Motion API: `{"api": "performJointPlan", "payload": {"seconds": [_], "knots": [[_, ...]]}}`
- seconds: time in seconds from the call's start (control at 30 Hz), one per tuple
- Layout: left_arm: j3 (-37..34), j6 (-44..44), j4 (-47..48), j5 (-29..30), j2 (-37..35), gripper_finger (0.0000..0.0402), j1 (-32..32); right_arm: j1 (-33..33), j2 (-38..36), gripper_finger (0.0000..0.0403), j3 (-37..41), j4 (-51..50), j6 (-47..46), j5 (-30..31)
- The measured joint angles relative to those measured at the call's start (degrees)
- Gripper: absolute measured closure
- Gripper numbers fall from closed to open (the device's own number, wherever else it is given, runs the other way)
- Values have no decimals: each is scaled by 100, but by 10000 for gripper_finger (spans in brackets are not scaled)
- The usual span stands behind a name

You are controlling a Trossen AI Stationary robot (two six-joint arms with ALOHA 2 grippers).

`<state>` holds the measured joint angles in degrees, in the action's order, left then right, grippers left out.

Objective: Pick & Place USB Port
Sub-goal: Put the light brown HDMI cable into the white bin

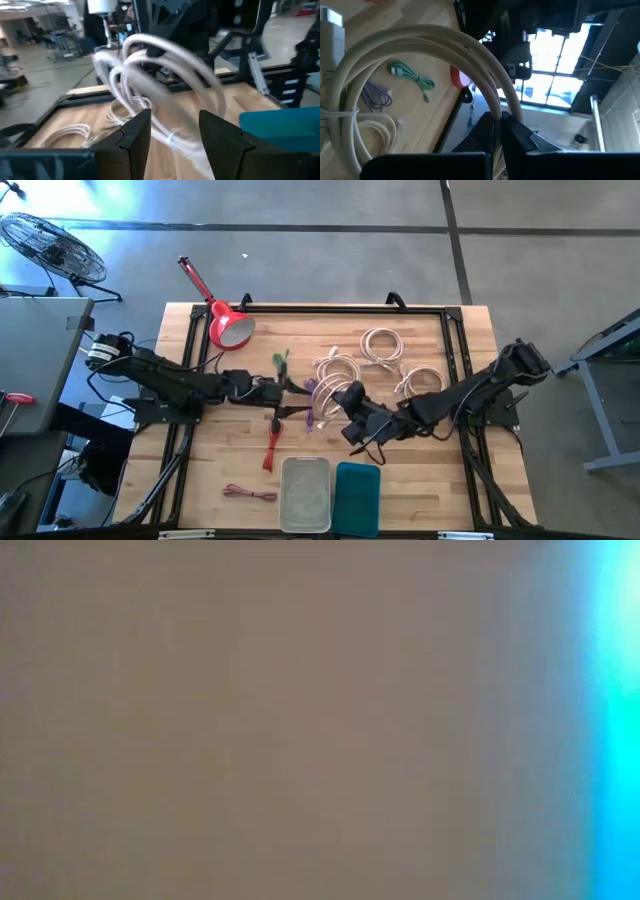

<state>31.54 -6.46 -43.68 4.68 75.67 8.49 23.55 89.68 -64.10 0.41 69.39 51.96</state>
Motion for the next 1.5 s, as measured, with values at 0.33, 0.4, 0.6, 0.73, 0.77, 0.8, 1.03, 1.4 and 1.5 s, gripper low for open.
{"api": "performJointPlan", "payload": {"seconds": [0.33, 0.4, 0.6, 0.73, 0.77, 0.8, 1.03, 1.4, 1.5], "knots": [[44, 77, 7, -144, 53, 239, 2, 52, 34, 395, 0, 225, 38, -6], [44, 77, 13, -211, 53, 239, 1, 48, 34, 395, 0, 242, 63, -42], [44, -99, 9, -224, 53, 239, 2, 4, 34, 395, 0, 254, 67, -279], [44, -547, 7, -226, 51, 252, 2, -2, 34, 395, 0, 315, 65, -283], [44, -671, 5, -227, 51, 266, 2, -4, 34, 395, 0, 323, 48, -283], [44, -750, 7, -232, 51, 284, 2, -11, 34, 395, 0, 321, 29, -285], [44, -1177, 67, -157, 49, 385, 6, -33, 34, 367, 0, 323, -473, -240], [49, -1295, 283, 114, 40, 396, 8, 233, 34, 268, 1, 374, -804, 323], [46, -1298, 379, 255, 45, 396, 4, 389, 24, 246, 0, 459, -1022, 468]]}}
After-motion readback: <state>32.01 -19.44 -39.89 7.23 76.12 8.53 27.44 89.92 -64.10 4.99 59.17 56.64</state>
